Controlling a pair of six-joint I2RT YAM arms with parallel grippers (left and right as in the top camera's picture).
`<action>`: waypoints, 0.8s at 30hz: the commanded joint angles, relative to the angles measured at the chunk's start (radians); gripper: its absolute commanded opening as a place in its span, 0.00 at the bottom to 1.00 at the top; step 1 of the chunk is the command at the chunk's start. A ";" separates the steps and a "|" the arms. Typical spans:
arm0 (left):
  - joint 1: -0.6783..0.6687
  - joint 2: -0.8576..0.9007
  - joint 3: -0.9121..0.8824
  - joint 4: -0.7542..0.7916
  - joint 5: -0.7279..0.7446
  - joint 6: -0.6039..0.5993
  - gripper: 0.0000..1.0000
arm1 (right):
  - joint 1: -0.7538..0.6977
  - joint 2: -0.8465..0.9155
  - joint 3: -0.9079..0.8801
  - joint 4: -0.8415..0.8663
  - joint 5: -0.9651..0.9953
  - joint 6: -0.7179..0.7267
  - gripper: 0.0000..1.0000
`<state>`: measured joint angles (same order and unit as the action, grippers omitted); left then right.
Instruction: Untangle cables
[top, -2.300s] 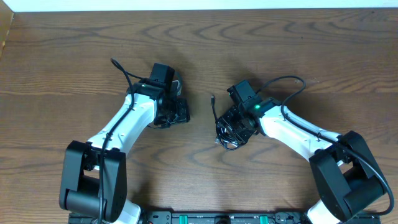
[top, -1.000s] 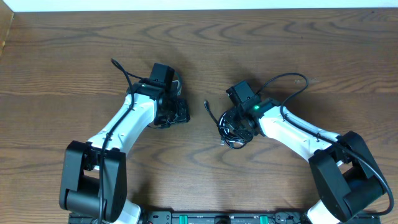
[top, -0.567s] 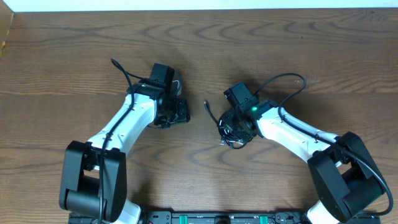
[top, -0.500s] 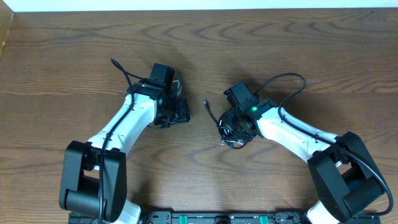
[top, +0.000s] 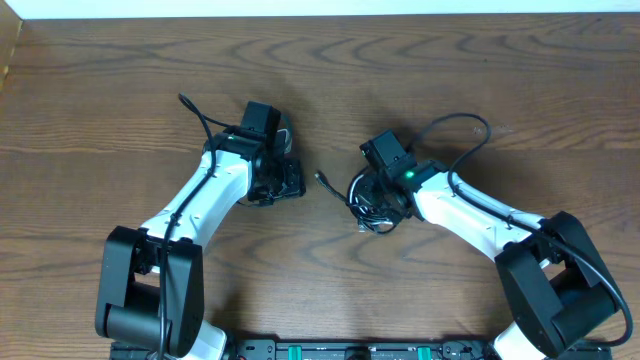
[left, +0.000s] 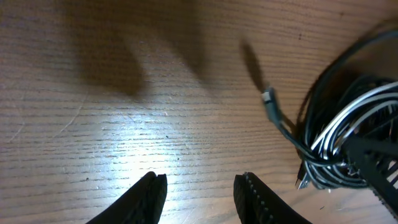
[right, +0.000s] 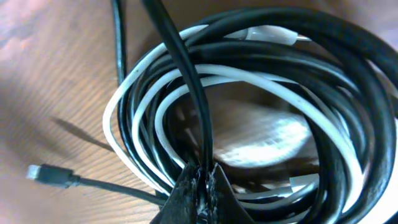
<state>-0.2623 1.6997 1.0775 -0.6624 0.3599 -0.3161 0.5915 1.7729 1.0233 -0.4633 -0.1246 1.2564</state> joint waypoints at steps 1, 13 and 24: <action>0.004 -0.011 0.007 -0.002 -0.010 0.008 0.42 | -0.010 -0.058 0.007 0.006 -0.013 -0.158 0.01; 0.004 -0.011 0.007 -0.002 -0.010 0.008 0.42 | -0.007 -0.096 0.007 0.032 -0.193 -0.405 0.01; 0.004 -0.011 0.007 0.010 0.176 0.095 0.59 | -0.010 -0.095 0.007 0.044 -0.264 -0.554 0.01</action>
<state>-0.2623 1.6997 1.0775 -0.6559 0.4232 -0.2867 0.5846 1.6947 1.0233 -0.4278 -0.3542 0.7547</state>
